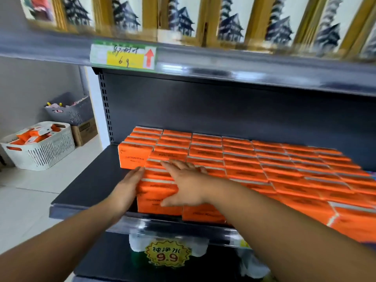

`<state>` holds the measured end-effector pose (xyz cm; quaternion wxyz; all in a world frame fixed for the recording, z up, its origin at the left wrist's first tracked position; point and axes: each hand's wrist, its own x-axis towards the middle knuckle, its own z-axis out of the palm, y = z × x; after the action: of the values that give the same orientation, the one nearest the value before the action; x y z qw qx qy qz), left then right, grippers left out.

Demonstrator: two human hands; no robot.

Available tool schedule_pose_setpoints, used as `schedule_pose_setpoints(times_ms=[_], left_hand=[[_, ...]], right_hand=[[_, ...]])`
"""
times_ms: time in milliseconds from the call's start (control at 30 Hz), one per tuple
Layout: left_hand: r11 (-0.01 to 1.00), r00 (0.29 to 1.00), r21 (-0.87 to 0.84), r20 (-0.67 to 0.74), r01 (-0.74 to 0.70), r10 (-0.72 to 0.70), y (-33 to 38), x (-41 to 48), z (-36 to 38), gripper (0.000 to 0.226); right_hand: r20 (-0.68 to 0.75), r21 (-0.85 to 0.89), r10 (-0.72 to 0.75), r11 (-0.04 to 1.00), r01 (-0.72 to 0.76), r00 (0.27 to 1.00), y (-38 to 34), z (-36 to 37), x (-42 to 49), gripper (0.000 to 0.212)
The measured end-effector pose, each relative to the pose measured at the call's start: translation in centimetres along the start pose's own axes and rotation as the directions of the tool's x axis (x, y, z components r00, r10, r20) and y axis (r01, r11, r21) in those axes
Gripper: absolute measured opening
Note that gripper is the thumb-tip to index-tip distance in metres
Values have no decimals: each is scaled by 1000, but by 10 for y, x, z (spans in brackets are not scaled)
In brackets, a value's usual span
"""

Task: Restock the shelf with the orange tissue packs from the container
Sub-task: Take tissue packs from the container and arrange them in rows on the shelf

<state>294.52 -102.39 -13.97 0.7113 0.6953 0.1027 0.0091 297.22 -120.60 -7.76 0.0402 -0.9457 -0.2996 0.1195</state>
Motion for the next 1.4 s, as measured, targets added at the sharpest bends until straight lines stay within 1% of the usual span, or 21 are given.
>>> schedule_pose_setpoints(times_ms=[33,100,133,167,200,233,267,300,333,367,400,433,567,733,833,933,1033,1233,1300,1400], left_hand=[[999,999,37,-36,12,-11,4,-1,-2,49],[993,997,119,-75,17,-8,15,-10,2,58],[987,996,163,-88,-2,17,21,-12,4,55],[973,994,227,-94,-39,61,28,-16,10,45],[944,989,323,-100,-73,111,35,-20,17,37],[883,982,456,-89,-110,168,41,-22,25,35],[786,974,603,-63,-136,216,47,-27,35,39],[648,966,747,-33,-147,258,53,-33,45,46],[476,953,868,-7,-144,302,60,-43,59,53],[316,940,938,26,-140,339,66,-51,71,57],[214,930,965,69,-154,361,72,-61,86,60],[164,917,968,116,-191,381,77,-70,100,63],[104,879,922,314,-372,358,86,-101,160,70],[64,799,825,520,-561,302,73,-132,243,76],[59,761,777,595,-627,257,65,-146,296,77],[73,715,722,658,-688,238,55,-154,349,75],[81,648,649,726,-756,229,43,-164,397,75],[106,513,503,847,-858,139,8,-183,478,75],[128,462,450,883,-884,82,-7,-186,495,75],[137,422,420,907,-897,-21,-35,-184,517,75]], right_hand=[[-56,52,8,999,-5,998,5,-4,-10,100],[-169,90,38,996,-23,985,20,-9,-33,86],[-202,89,68,995,-51,977,28,-11,-44,81],[-224,90,107,992,-89,969,37,-12,-58,77],[-236,91,144,988,-125,961,46,-14,-70,75],[-246,87,174,984,-157,953,53,-15,-84,72],[-257,77,193,981,-179,947,59,-16,-98,70],[-272,63,206,979,-196,940,64,-17,-110,69],[-284,51,218,976,-212,934,69,-19,-125,67],[-292,38,227,973,-226,929,73,-20,-139,66],[-300,24,241,969,-245,923,77,-22,-155,66],[-306,10,253,965,-263,918,82,-24,-169,66],[-348,-19,317,938,-345,882,108,-24,-228,66],[-380,41,440,887,-460,814,149,-3,-312,60],[-395,115,537,834,-540,746,175,11,-362,58],[-416,129,604,779,-614,679,201,25,-410,55],[-414,146,672,715,-684,614,223,43,-450,52],[-364,196,777,603,-773,514,260,89,-514,49],[-339,221,810,564,-796,479,270,109,-529,49],[-262,298,861,502,-812,436,285,147,-550,48]])
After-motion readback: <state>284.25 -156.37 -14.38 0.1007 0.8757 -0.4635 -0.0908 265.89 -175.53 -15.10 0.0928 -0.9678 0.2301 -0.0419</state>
